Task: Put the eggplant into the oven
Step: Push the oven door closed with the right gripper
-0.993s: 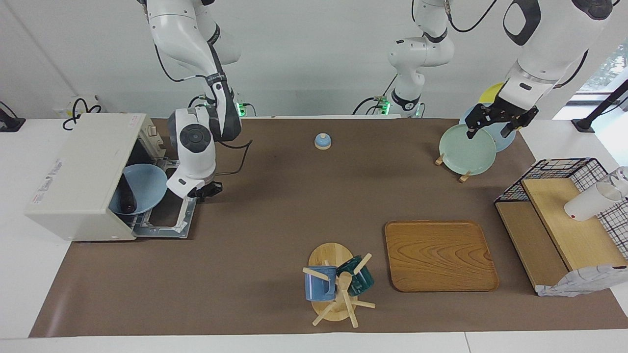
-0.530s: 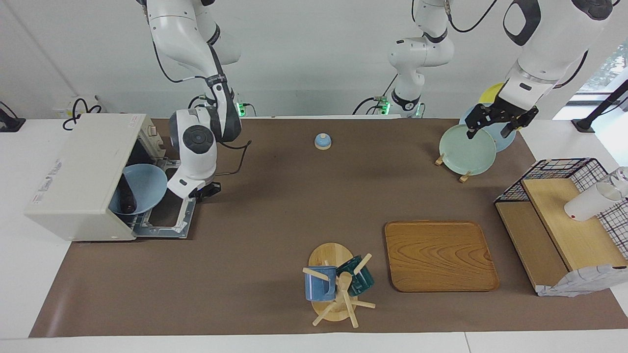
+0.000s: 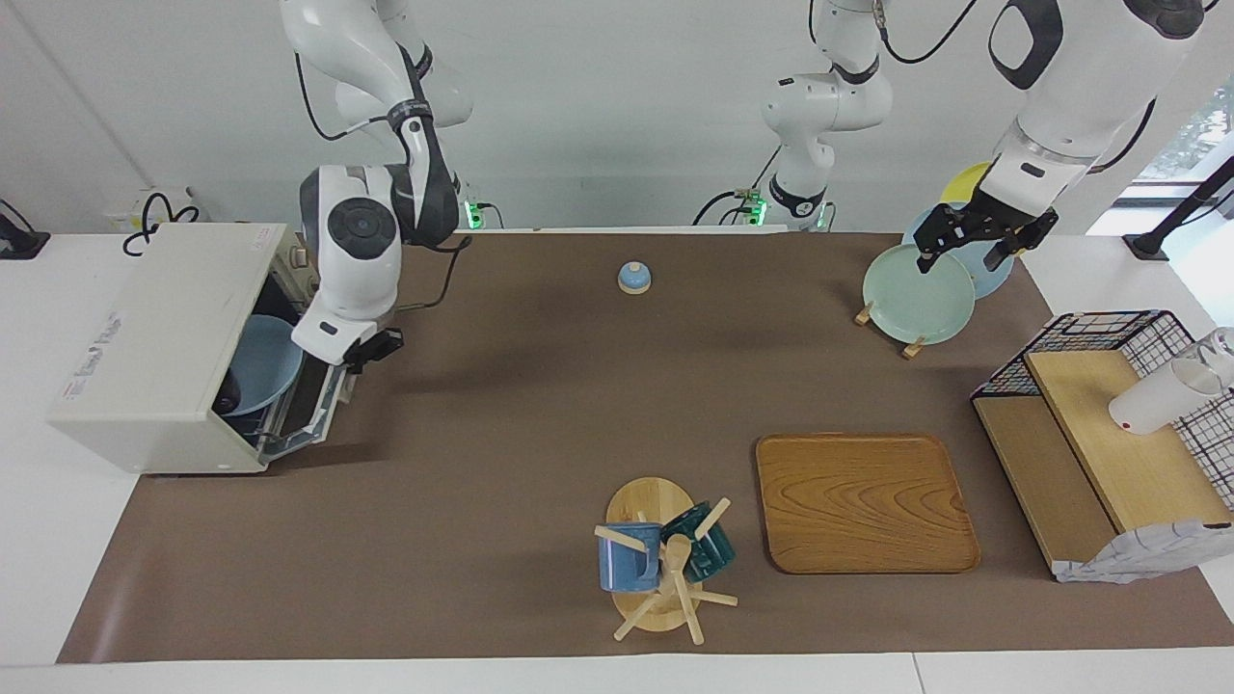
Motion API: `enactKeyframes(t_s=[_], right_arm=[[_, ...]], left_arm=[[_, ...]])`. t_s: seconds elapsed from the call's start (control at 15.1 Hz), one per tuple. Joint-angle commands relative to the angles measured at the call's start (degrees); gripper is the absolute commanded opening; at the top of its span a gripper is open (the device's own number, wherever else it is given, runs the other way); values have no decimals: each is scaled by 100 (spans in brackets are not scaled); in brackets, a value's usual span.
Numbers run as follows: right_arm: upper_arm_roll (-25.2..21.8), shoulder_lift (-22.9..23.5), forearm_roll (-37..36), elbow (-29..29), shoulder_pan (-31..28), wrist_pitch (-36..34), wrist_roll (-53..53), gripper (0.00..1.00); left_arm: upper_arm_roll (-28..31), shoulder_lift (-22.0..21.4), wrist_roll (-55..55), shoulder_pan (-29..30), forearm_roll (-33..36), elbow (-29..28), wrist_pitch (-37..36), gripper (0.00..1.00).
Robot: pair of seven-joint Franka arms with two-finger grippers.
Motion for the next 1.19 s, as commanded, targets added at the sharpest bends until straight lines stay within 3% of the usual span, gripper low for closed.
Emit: enactKeyframes(t_s=[0.0, 0.26, 0.46, 0.53, 0.66, 0.86, 0.93, 1.13], right_arm=[[-82, 69, -179, -22, -381, 71, -398, 0], [-117, -98, 270, -13, -715, 53, -1048, 0], [-117, -203, 682, 336, -760, -524, -1067, 0], [-126, -221, 884, 591, -760, -927, -1067, 14], [-126, -378, 1088, 987, -751, -1491, -1050, 32], [-152, -520, 1402, 1655, -777, -2212, -1041, 77], [-222, -529, 1587, 1805, -803, -2293, -1041, 100], [-258, -493, 1896, 2052, -786, -2337, -945, 100]], left_arm=[[-42, -18, -46, 52, 108, 33, 16, 100], [-42, -18, -45, 52, 108, 33, 16, 100], [-50, -27, -46, 52, 108, 33, 16, 100], [-50, -27, -46, 60, 108, 33, 16, 100], [-50, -18, -45, 52, 108, 33, 16, 100], [-42, -27, -46, 52, 108, 33, 16, 100], [-50, -18, -46, 52, 108, 33, 25, 100], [-50, -18, -46, 52, 108, 33, 16, 100]])
